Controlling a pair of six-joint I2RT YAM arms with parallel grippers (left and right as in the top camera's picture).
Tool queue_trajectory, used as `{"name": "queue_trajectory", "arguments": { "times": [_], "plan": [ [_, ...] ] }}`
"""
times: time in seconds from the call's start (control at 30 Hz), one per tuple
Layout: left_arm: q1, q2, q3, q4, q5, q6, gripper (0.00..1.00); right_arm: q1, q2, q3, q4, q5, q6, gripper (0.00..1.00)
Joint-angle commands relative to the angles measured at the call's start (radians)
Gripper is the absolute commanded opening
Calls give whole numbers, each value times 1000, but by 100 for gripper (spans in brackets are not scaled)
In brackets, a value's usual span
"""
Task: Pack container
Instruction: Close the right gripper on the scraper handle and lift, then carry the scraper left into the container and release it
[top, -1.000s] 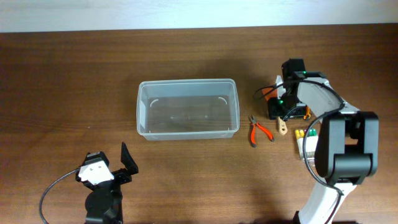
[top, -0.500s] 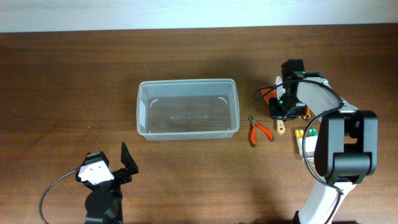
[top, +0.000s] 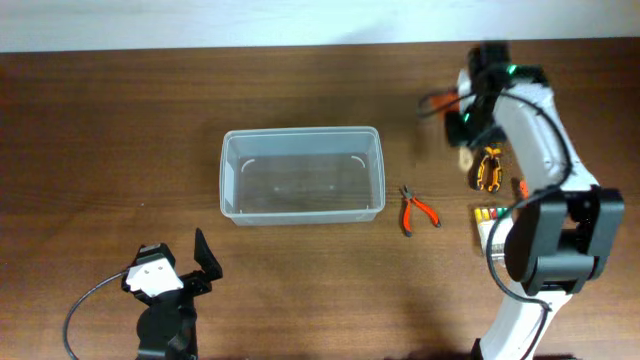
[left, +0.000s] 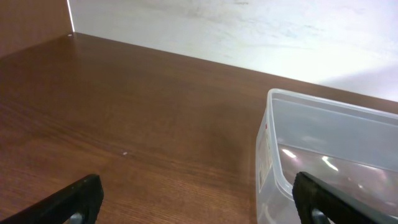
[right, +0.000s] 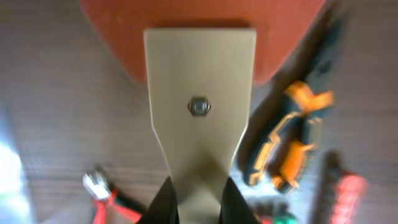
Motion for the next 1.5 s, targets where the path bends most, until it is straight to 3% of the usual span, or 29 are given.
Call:
{"name": "queue_trajectory", "arguments": {
  "times": [0.0,0.1,0.27,0.4,0.77,0.97,1.3,1.47],
  "plan": [
    [-3,-5,-3,-2,-4,9,99,25,-33,225,-64,-34,-62,4],
    [-3,-5,-3,-2,-4,9,99,85,-33,433,-148,-159,-201,4],
    [-3,-5,-3,-2,-4,9,99,193,-34,560,-251,-300,-461,4],
    [-3,-5,-3,-2,-4,9,99,316,-34,556,-333,-364,-710,4],
    [-3,-5,-3,-2,-4,9,99,541,-34,433,-360,-362,-1161,4],
    [-3,-5,-3,-2,-4,9,99,566,-32,286,-290,-347,-1175,4],
    [-3,-5,-3,-2,-4,9,99,566,-32,-20,-31,-348,-1164,4],
    [-3,-5,-3,-2,-4,9,99,566,-32,-135,116,-348,-1082,4]
  ]
}}
